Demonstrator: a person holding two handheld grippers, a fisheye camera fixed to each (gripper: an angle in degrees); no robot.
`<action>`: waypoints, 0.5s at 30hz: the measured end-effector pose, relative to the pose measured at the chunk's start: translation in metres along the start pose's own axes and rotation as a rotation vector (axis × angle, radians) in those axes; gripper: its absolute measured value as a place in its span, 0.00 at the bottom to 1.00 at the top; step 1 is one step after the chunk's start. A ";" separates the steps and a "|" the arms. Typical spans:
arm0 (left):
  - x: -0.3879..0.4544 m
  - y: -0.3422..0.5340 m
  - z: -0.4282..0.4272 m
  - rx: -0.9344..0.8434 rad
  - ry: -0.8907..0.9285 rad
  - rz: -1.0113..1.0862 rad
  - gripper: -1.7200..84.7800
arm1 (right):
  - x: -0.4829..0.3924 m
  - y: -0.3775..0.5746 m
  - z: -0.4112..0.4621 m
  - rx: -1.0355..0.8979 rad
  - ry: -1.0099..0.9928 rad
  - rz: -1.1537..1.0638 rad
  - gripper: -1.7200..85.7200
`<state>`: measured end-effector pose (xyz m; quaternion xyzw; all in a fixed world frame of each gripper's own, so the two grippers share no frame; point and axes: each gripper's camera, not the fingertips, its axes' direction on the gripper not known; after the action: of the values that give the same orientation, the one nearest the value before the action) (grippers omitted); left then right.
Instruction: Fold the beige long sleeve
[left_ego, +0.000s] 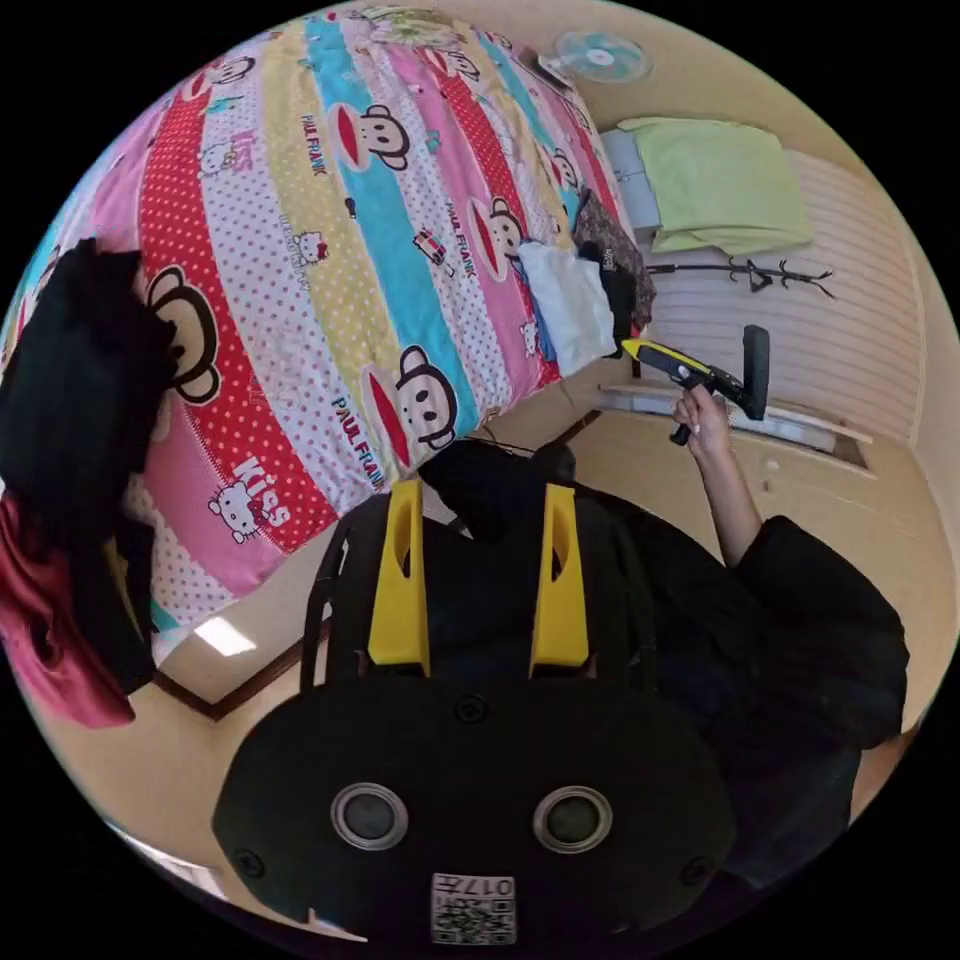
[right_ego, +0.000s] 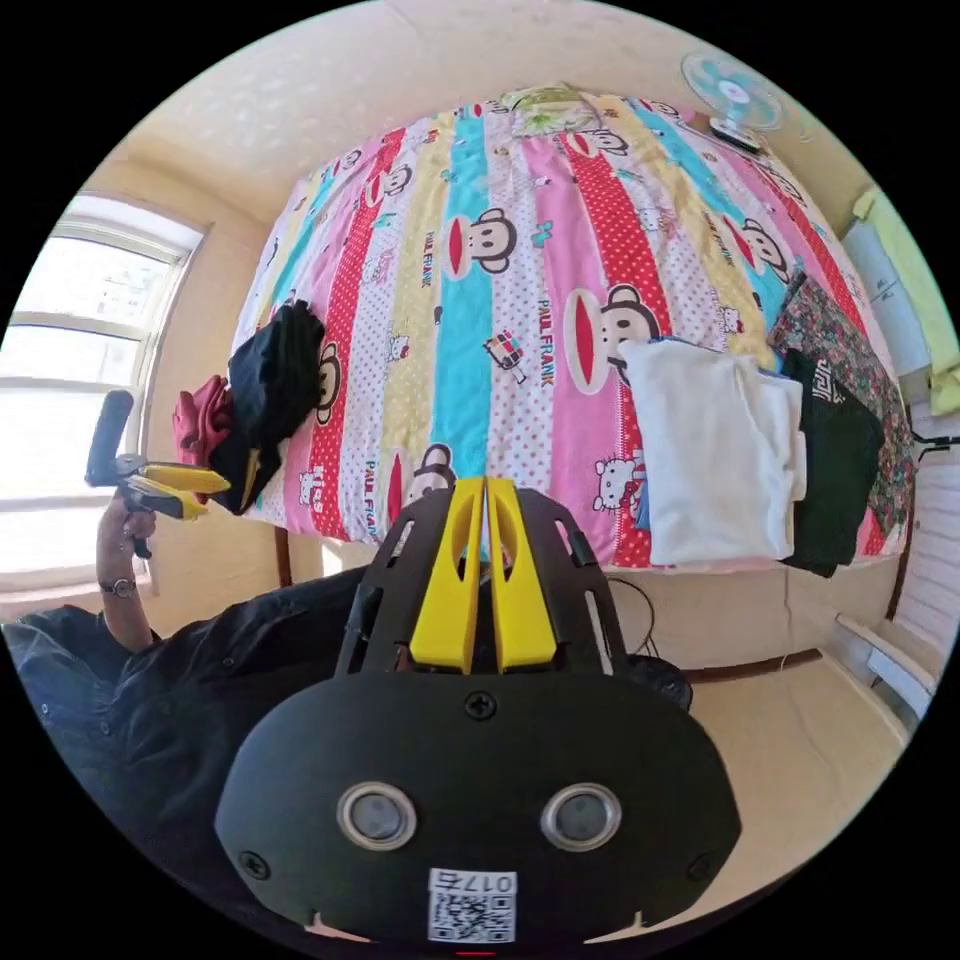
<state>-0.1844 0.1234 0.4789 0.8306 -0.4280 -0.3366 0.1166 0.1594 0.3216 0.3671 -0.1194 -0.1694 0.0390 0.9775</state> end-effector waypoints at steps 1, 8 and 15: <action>0.018 -0.026 0.012 -0.092 -0.019 0.043 0.21 | 0.020 0.012 -0.013 0.043 -0.041 0.051 0.03; 0.090 -0.123 0.094 -0.336 0.205 0.148 0.05 | 0.149 0.085 -0.029 0.027 -0.050 0.383 0.04; 0.169 -0.180 0.121 -0.264 0.100 0.213 0.01 | 0.248 0.052 -0.056 0.050 0.004 0.400 0.12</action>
<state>-0.0815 0.1107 0.2246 0.7738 -0.4592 -0.3340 0.2806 0.4094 0.3888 0.3825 -0.1265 -0.1394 0.2364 0.9532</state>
